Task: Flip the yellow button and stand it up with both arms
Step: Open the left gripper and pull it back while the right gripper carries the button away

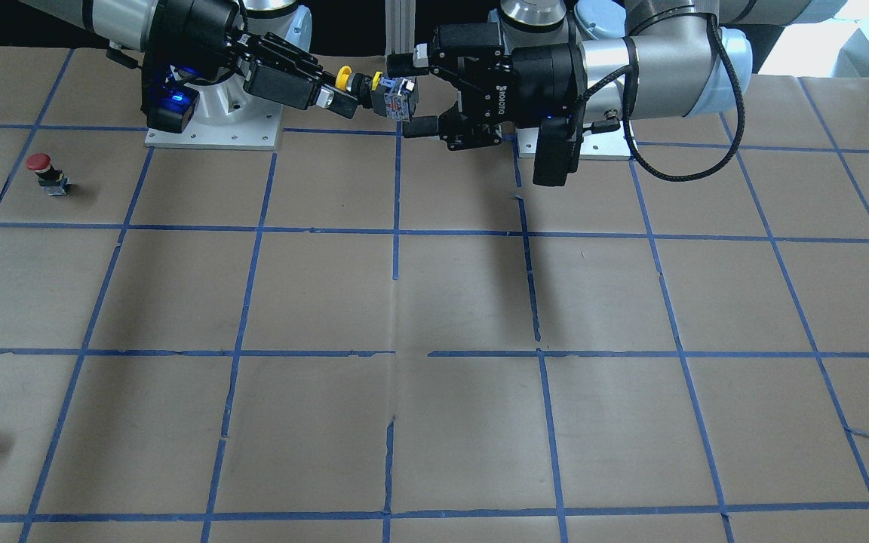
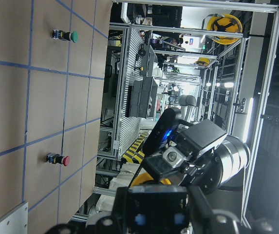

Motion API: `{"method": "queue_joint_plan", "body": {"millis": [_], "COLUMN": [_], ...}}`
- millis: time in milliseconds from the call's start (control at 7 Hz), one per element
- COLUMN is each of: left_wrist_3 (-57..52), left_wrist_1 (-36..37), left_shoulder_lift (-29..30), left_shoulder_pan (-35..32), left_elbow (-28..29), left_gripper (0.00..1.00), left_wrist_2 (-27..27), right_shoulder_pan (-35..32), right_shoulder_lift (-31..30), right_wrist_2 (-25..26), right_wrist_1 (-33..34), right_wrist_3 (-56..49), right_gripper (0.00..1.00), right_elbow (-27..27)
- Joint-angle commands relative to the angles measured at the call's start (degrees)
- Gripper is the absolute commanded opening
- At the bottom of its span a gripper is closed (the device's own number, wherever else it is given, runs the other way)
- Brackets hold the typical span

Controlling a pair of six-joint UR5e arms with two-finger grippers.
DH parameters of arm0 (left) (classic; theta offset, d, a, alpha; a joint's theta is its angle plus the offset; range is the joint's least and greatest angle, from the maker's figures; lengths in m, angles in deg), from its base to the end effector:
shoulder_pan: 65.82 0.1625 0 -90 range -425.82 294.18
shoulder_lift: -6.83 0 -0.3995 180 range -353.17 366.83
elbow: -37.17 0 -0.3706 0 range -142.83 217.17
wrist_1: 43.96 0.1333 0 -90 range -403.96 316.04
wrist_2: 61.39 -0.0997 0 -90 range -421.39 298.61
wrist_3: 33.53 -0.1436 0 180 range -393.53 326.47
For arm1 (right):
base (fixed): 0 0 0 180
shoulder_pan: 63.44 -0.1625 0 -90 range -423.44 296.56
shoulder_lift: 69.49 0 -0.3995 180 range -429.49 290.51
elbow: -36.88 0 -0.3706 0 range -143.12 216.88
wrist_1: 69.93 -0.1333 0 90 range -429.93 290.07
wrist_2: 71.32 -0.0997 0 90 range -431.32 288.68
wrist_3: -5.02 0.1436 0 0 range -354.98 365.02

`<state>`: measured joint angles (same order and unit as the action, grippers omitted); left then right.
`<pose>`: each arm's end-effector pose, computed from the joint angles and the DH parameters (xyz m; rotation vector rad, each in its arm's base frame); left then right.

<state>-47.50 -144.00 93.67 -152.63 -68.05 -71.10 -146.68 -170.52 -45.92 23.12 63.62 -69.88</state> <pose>-0.2508 -0.4383 0.4240 0.1195 -1.7249 -0.1148 0.2154 -0.4173 0.4514 1.1430 1.7250 0.6153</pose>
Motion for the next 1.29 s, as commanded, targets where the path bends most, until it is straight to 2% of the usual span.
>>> {"method": "queue_joint_plan", "body": {"millis": [0, 143, 286, 429, 571, 714, 857, 1000, 1143], "left_wrist_3": [0.4, 0.3, 0.3, 0.3, 0.3, 1.0, 2.2, 2.6, 2.5], "left_wrist_1": [-0.1, 0.0, -0.1, -0.1, 0.5, 4.7, 9.6, 12.9, 13.1], "left_shoulder_lift": [-0.4, -0.3, -0.3, -0.3, -0.3, -0.1, 0.2, 0.2, 0.3], "left_shoulder_pan": [0.0, 0.0, 0.0, 0.0, 0.0, 0.0, 0.1, 0.0, -0.1], "left_elbow": [0.1, -0.1, -0.1, 0.4, 0.8, 0.8, 0.8, 0.7, 0.7], "left_gripper": [1.0, 1.0, 1.0, 1.0, 1.0, 1.0, 1.0, 1.0, 1.0], "left_wrist_2": [-0.1, -0.1, -0.1, -0.8, -6.4, -10.9, -20.2, -28.9, -37.8], "right_shoulder_pan": [0.3, 1.0, 3.3, 7.1, 10.2, 12.7, 14.0, 14.6, 15.6], "right_shoulder_lift": [0.3, 0.4, 0.3, 0.2, 0.2, 0.3, 0.7, 2.5, 3.7], "right_wrist_2": [0.3, 1.8, 9.2, 14.7, 19.2, 25.9, 32.5, 41.3, 45.0], "right_wrist_1": [0.4, 0.6, 0.7, 0.3, -0.3, -0.2, 0.3, 0.9, 0.9], "right_wrist_3": [-0.3, -2.1, -8.2, -14.4, -21.9, -30.6, -41.6, -50.9, -59.7], "right_gripper": [0.28, 0.28, 0.28, 0.23, 0.23, 0.23, 0.23, 0.22, 0.22], "right_elbow": [0.1, 0.1, 0.1, 0.1, 0.2, 0.2, 0.2, 0.1, 0.1]}}
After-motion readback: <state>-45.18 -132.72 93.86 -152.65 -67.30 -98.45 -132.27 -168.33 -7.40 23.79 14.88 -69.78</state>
